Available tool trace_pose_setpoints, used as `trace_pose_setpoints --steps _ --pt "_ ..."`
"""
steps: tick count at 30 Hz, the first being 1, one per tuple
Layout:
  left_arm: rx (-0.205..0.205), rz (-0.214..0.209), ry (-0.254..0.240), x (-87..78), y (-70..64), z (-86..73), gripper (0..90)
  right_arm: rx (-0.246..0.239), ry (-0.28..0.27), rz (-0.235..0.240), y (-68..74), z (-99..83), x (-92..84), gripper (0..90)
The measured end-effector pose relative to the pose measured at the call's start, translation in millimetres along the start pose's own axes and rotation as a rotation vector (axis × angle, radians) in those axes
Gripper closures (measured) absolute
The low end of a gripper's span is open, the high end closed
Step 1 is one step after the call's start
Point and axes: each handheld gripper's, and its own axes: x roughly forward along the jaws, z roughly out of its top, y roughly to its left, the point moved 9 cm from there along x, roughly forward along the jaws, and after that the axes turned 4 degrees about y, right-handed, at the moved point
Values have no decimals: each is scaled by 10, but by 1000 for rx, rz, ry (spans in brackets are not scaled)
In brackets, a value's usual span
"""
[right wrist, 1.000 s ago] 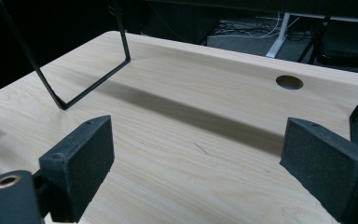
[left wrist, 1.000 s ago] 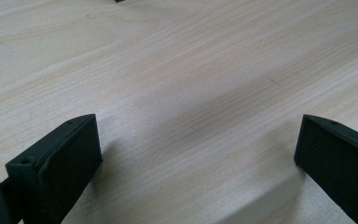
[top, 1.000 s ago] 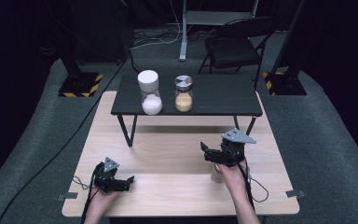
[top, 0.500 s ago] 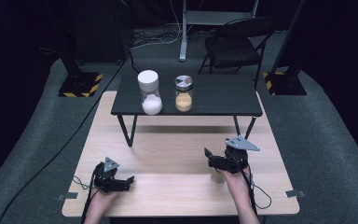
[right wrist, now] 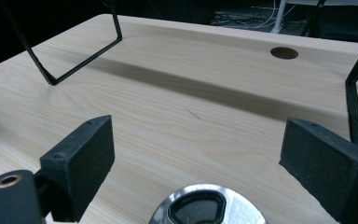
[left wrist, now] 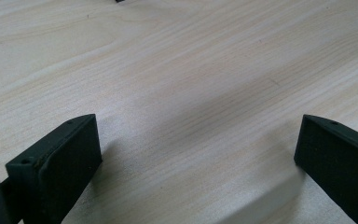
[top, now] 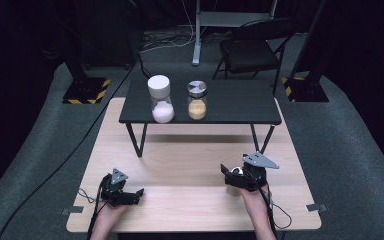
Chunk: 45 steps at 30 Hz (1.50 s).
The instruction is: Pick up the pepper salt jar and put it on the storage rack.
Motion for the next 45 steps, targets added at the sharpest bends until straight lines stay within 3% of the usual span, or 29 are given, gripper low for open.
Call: trace_pose_setpoints --steps 12,33,45 --pt "1 0 1 0 0 0 2 8 -3 -2 1 -125 22 91" --pt "0 0 1 -1 0 0 2 6 16 -24 -51 -501 135 114" --pt "0 0 1 -1 0 0 2 -7 26 -30 -72 -587 214 168"
